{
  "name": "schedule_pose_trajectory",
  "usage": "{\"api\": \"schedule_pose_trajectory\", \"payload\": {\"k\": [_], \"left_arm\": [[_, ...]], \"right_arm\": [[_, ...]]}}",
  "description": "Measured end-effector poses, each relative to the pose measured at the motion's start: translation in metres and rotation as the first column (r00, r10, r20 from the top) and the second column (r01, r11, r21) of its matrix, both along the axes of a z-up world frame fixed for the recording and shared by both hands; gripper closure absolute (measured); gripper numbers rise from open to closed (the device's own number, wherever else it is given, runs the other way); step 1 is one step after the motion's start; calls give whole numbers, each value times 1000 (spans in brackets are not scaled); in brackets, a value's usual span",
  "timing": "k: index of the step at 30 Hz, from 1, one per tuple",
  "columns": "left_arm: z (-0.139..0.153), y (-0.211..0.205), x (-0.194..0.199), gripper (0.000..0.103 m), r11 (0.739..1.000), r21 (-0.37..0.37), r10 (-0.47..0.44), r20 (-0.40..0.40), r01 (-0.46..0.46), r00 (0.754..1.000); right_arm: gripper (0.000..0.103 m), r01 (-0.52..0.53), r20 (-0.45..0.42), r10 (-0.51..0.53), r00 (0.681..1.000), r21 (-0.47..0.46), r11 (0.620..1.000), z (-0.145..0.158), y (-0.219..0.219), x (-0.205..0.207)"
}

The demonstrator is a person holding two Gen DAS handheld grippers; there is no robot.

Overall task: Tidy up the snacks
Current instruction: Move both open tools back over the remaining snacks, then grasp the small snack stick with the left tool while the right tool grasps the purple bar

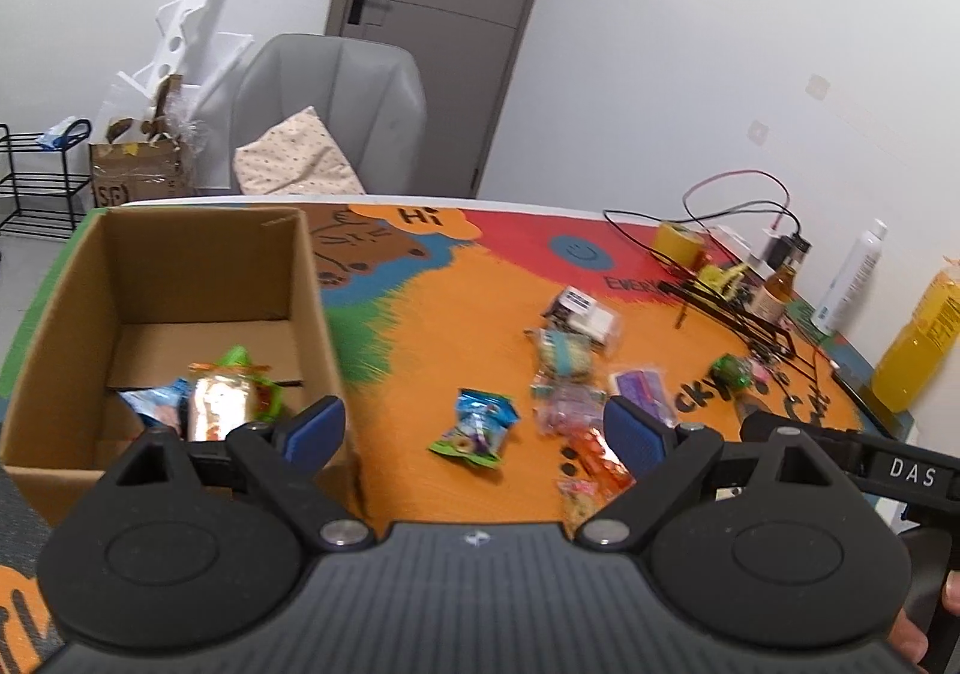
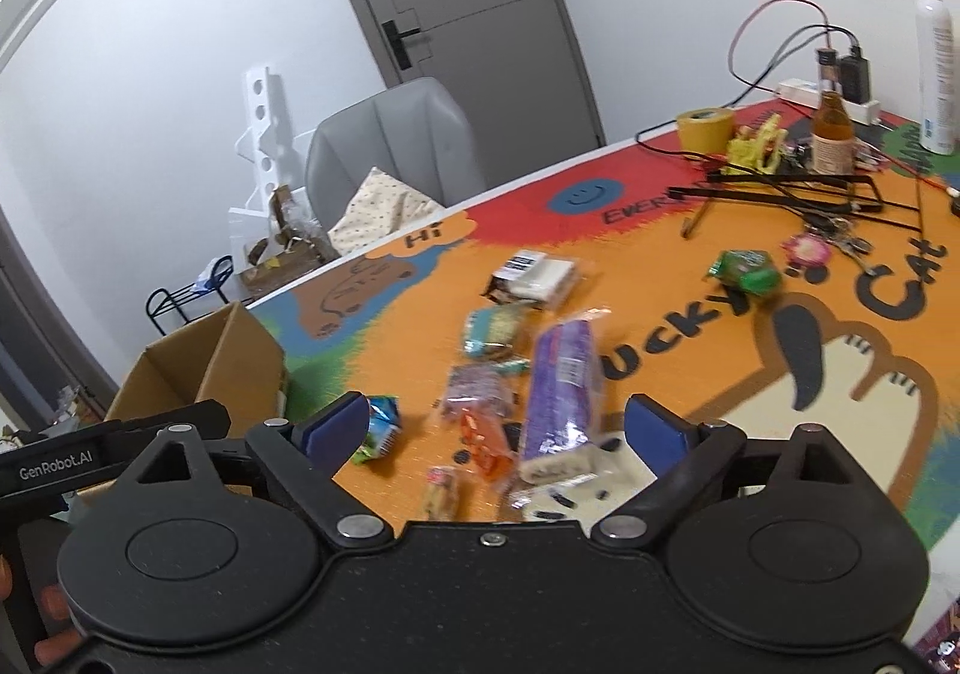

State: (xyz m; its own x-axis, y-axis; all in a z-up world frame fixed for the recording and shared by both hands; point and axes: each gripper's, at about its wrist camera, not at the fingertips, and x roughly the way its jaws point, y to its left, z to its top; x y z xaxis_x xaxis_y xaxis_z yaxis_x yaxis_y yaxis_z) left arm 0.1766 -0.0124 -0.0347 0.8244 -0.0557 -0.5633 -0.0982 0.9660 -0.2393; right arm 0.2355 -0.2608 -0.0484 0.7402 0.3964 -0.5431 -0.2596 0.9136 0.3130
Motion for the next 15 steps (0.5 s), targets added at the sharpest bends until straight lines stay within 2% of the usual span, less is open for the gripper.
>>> {"api": "schedule_pose_trajectory", "payload": {"k": [15], "left_arm": [[-22, -39, 11, 12, 996, -1, -90, -25, 90, 996]], "right_arm": [[12, 54, -51, -53, 997, 4, 999, -26, -30, 1]]}}
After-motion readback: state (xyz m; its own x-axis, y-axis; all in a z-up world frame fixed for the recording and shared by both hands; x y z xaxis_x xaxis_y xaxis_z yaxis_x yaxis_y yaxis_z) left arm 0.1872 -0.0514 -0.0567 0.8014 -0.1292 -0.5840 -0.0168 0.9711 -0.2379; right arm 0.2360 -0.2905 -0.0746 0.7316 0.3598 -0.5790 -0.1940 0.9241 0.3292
